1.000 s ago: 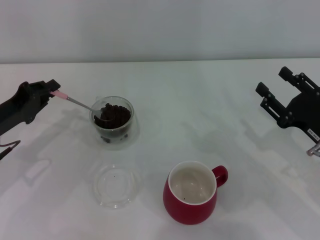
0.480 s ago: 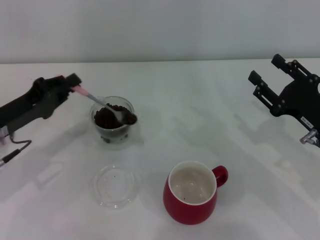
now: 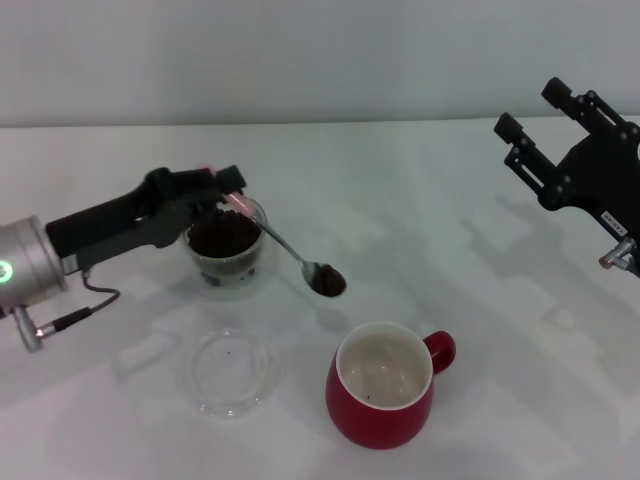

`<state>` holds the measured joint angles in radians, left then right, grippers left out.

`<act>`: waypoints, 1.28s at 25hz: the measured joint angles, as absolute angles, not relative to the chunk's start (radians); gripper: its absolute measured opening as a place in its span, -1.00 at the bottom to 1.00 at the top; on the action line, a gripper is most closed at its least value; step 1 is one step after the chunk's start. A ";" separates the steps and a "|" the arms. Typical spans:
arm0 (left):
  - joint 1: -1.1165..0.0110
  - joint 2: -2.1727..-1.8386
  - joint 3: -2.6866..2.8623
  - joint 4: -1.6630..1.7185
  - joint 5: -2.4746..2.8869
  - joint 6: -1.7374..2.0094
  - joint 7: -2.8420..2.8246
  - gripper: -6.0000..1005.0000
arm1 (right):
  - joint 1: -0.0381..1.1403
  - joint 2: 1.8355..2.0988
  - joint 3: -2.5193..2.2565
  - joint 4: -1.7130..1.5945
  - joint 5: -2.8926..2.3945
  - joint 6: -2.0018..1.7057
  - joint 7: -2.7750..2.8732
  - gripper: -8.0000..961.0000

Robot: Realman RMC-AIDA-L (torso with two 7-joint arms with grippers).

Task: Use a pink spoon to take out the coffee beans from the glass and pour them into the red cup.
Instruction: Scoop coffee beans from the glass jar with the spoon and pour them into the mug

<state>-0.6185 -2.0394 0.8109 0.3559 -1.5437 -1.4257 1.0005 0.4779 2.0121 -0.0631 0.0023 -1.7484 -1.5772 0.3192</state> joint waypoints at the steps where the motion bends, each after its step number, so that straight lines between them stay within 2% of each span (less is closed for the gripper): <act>1: -0.624 -2.043 0.813 0.356 -1.533 -1.427 0.998 -0.74 | 0.478 2.012 -0.063 0.004 -1.744 -1.586 0.320 0.37; 19: -0.715 -2.068 0.853 0.428 -1.388 -1.415 1.007 -0.74 | 0.425 2.016 -0.061 0.037 -1.691 -1.668 0.330 0.37; 32: -0.737 -2.070 0.963 0.510 -1.369 -1.414 1.058 -0.73 | 0.411 2.016 -0.061 0.051 -1.684 -1.682 0.331 0.37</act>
